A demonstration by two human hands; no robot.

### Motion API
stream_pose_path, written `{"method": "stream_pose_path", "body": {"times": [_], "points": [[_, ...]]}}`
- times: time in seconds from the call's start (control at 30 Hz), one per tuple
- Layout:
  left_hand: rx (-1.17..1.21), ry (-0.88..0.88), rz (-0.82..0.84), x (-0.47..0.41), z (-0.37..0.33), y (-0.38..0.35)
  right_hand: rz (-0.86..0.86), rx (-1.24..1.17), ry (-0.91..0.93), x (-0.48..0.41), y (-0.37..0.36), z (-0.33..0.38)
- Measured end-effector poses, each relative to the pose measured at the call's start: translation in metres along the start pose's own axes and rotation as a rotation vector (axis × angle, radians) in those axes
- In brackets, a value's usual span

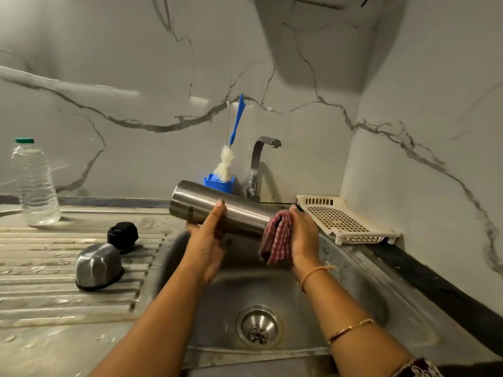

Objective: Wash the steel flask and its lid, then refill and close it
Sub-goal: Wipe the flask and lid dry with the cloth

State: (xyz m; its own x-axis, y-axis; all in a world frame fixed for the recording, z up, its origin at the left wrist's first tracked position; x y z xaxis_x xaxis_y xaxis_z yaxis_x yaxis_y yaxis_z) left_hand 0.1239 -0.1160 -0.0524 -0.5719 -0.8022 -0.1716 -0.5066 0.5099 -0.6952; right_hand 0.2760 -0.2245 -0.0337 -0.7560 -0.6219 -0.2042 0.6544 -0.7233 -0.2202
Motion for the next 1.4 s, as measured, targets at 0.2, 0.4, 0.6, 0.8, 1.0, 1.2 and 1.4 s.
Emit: {"method": "stream_pose_path", "body": {"times": [0.2,0.4,0.6,0.8,1.0,1.2,1.4], "points": [[0.265,0.102,-0.088,0.007,0.006,0.001,-0.116,0.36,0.5,0.002,0.006,0.028],[0.199,0.1,-0.061,0.009,0.011,-0.003,-0.252,0.494,0.606,0.004,0.022,0.044],[0.069,0.033,0.037,0.006,0.009,-0.011,-0.284,0.385,0.136,-0.007,0.044,0.023],[-0.069,-0.046,-0.001,0.007,0.005,-0.009,-0.132,0.829,-0.298,-0.02,0.043,-0.011],[-0.243,-0.119,-0.046,0.012,0.0,-0.012,0.013,1.183,-0.024,-0.012,0.023,-0.003],[-0.816,-0.173,0.115,0.021,0.006,-0.032,0.205,1.216,0.271,0.006,-0.018,0.025],[-0.851,-0.165,0.135,0.017,0.005,-0.031,0.089,0.589,0.373,0.014,-0.015,0.05]]}}
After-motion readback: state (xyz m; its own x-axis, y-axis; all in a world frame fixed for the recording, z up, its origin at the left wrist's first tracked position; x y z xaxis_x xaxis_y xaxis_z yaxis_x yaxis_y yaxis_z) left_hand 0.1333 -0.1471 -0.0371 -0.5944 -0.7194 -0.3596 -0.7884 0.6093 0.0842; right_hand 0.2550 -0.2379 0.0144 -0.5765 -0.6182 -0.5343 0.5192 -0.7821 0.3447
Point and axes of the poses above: each hand's wrist, its own x-axis away from the middle knuckle, its own y-axis out of the back of the hand, z = x × y, the point moved 6 cm from there along -x, towards the middle knuckle, and after that the axes turned 8 degrees about z, right-handed, at the moved point
